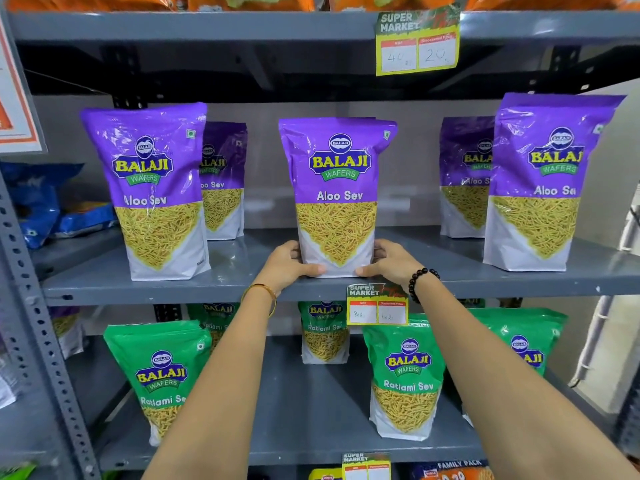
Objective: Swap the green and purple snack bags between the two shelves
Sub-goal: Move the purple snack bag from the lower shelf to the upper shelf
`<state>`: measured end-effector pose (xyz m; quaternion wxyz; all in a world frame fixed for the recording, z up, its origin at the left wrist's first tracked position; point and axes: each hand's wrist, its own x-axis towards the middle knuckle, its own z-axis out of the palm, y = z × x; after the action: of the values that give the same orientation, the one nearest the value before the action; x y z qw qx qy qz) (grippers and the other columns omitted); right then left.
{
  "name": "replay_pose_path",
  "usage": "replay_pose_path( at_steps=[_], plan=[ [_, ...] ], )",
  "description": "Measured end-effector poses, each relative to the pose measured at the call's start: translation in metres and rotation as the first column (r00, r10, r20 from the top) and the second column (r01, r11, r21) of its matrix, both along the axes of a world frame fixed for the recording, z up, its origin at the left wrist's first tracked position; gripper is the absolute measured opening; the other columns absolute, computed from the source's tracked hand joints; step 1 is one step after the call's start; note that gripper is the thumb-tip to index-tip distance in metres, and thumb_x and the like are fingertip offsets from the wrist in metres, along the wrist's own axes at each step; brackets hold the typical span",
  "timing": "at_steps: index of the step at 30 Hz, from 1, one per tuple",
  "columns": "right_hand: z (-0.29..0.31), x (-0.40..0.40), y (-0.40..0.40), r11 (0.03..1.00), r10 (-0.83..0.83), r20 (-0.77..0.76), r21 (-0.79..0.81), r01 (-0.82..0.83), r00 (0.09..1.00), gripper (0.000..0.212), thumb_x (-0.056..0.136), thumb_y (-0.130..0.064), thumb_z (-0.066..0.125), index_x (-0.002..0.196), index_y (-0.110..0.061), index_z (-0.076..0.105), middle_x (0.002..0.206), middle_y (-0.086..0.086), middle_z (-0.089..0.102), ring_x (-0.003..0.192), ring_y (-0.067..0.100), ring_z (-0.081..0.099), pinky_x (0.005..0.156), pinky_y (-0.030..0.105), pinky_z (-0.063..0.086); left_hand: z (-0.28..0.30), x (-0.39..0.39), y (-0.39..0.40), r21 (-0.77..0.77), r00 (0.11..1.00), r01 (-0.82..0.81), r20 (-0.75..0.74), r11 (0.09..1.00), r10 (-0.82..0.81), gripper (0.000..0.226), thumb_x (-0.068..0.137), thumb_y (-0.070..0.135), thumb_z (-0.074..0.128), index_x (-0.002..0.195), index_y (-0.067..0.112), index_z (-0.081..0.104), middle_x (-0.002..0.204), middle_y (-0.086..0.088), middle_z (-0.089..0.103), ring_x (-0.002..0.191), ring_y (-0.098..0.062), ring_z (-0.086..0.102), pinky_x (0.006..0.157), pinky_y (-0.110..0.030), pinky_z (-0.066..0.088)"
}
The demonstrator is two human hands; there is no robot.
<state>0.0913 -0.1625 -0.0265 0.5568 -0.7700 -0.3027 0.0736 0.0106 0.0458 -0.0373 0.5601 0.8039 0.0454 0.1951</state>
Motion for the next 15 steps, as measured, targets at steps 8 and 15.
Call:
replay_pose_path(
  at_steps=[8, 15],
  plan=[
    [-0.0021, 0.0013, 0.0001, 1.000, -0.021, -0.008, 0.016, 0.021, 1.000, 0.047, 0.065, -0.005, 0.077, 0.103, -0.017, 0.054, 0.113, 0.006, 0.062, 0.106, 0.022, 0.059, 0.097, 0.039, 0.048, -0.0002, -0.0013, 0.0006, 0.003, 1.000, 0.015, -0.004, 1.000, -0.015, 0.070, 0.059, 0.014, 0.084, 0.120, 0.006, 0.051, 0.126, -0.014, 0.059, 0.114, -0.027, 0.057, 0.104, -0.044, 0.044],
    [-0.0033, 0.0037, 0.0011, 0.999, -0.028, -0.023, 0.040, 0.028, 0.999, 0.043, 0.065, -0.002, 0.076, 0.100, -0.017, 0.056, 0.107, 0.004, 0.064, 0.106, 0.024, 0.060, 0.096, 0.040, 0.049, 0.0002, -0.0024, -0.0017, 0.030, 1.000, 0.019, 0.002, 0.999, -0.019, 0.070, 0.057, 0.018, 0.085, 0.118, 0.010, 0.051, 0.126, -0.012, 0.060, 0.113, -0.025, 0.058, 0.103, -0.043, 0.045]
  ],
)
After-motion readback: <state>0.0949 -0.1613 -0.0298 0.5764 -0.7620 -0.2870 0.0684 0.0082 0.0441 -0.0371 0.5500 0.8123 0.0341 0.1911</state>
